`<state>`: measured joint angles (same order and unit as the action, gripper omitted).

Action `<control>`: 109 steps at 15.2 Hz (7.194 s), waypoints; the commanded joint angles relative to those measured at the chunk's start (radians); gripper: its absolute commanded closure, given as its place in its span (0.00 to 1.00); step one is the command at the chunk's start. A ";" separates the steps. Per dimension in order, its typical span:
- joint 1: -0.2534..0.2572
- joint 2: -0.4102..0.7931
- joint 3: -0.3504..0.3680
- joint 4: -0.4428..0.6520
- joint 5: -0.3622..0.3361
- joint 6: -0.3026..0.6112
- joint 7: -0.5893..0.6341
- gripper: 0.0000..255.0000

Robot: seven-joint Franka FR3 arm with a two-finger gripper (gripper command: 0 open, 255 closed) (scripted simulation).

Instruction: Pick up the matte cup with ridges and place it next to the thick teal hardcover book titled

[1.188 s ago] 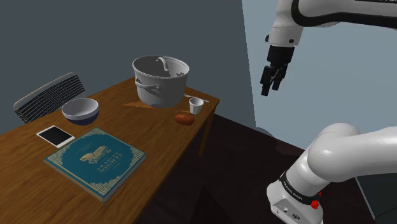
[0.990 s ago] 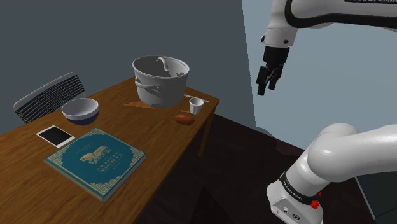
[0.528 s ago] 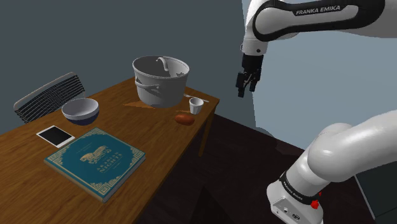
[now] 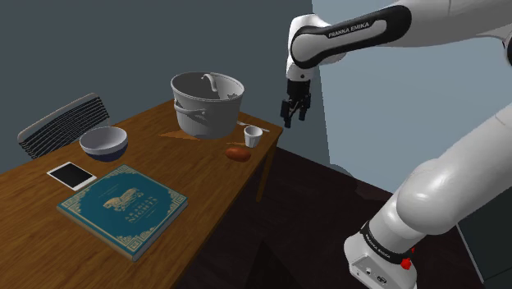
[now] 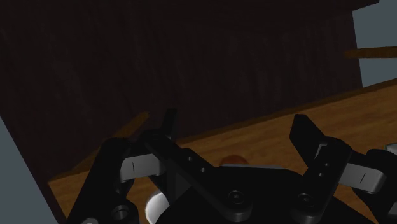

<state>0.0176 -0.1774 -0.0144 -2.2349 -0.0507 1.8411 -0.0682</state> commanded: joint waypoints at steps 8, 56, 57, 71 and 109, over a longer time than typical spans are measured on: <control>0.001 0.363 0.000 0.257 -0.027 0.097 -0.003 0.00; -0.270 1.044 0.108 1.004 0.116 0.107 -0.425 0.00; -0.301 1.063 0.123 1.029 0.135 0.094 -0.472 0.00; -0.294 1.097 0.124 0.984 0.135 0.173 -0.473 0.00; -0.299 0.930 0.131 1.066 0.138 -0.073 -0.442 1.00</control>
<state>-0.2806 0.7612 0.1166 -1.1674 0.0868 1.7754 -0.5102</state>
